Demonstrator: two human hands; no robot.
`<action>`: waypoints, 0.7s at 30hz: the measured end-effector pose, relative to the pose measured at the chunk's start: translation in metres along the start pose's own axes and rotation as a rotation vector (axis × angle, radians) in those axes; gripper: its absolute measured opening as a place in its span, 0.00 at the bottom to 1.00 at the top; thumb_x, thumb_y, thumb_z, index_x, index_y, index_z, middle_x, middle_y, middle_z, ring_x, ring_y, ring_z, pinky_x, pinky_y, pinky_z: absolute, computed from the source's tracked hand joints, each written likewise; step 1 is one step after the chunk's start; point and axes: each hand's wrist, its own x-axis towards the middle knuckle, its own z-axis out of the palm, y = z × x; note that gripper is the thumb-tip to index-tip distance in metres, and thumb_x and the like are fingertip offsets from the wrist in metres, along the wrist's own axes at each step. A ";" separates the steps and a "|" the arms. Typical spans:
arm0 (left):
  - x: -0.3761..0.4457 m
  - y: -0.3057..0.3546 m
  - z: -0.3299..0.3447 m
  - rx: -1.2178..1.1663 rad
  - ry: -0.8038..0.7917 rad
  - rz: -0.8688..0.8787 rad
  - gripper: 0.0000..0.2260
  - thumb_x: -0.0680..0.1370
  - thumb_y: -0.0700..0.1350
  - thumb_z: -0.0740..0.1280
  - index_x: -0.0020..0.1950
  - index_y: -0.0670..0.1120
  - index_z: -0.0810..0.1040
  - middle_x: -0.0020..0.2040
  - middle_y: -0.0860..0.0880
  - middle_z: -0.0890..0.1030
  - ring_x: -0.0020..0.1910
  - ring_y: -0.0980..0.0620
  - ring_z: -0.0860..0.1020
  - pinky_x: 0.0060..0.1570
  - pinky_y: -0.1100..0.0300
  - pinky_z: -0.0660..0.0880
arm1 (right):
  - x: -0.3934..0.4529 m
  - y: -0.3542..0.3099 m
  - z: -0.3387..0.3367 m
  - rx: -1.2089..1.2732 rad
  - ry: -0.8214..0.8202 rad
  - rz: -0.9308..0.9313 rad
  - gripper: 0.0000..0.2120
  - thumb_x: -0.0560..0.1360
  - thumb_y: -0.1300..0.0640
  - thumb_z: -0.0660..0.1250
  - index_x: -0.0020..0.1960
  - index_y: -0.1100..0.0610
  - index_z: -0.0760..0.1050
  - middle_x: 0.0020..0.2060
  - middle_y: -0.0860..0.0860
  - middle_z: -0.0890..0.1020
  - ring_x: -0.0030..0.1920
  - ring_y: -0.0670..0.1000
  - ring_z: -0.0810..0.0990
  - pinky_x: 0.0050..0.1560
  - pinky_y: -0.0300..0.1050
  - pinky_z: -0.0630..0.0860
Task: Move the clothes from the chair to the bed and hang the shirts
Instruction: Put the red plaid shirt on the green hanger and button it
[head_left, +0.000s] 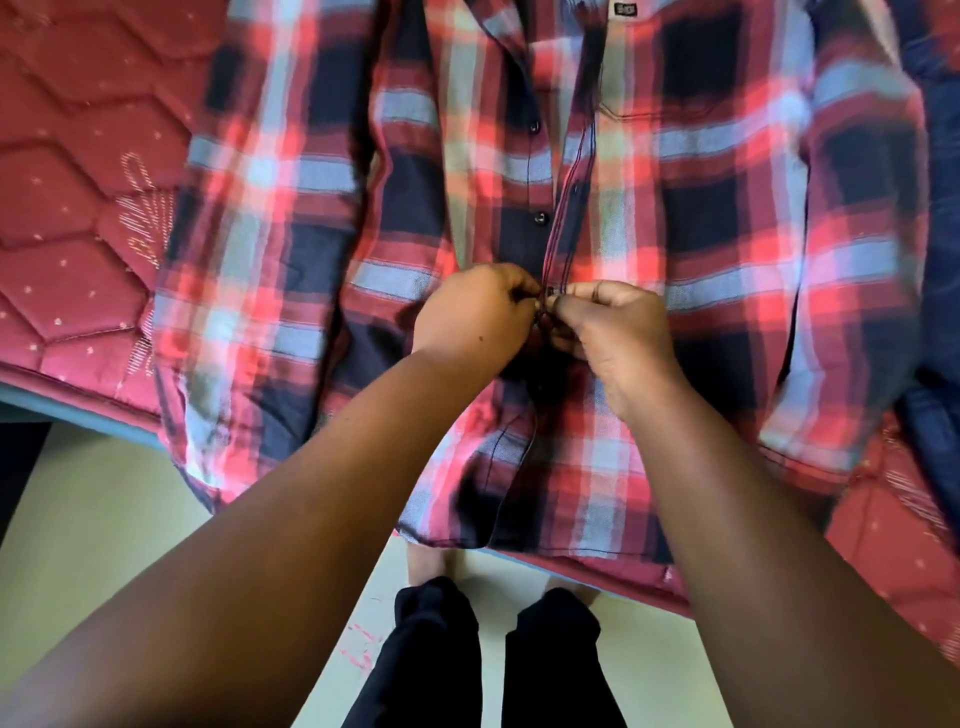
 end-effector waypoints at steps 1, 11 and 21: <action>0.000 0.002 0.000 0.063 -0.012 0.027 0.10 0.77 0.46 0.66 0.56 0.52 0.83 0.52 0.47 0.83 0.51 0.44 0.80 0.49 0.54 0.77 | 0.000 0.002 0.001 -0.021 0.019 -0.020 0.10 0.73 0.67 0.69 0.35 0.55 0.79 0.31 0.54 0.80 0.32 0.50 0.77 0.40 0.47 0.78; -0.010 0.008 -0.003 0.002 -0.019 -0.059 0.03 0.77 0.43 0.66 0.45 0.48 0.80 0.44 0.48 0.82 0.45 0.47 0.80 0.45 0.58 0.75 | -0.001 0.004 -0.002 -0.244 0.110 -0.155 0.04 0.70 0.61 0.70 0.37 0.56 0.78 0.26 0.47 0.76 0.27 0.45 0.72 0.32 0.40 0.71; -0.006 0.025 -0.012 -0.939 -0.009 -0.372 0.10 0.77 0.34 0.68 0.37 0.44 0.77 0.28 0.49 0.77 0.25 0.59 0.76 0.29 0.67 0.77 | -0.010 -0.016 -0.004 -0.425 0.124 -0.383 0.03 0.74 0.61 0.70 0.45 0.56 0.82 0.29 0.42 0.75 0.29 0.39 0.72 0.33 0.35 0.69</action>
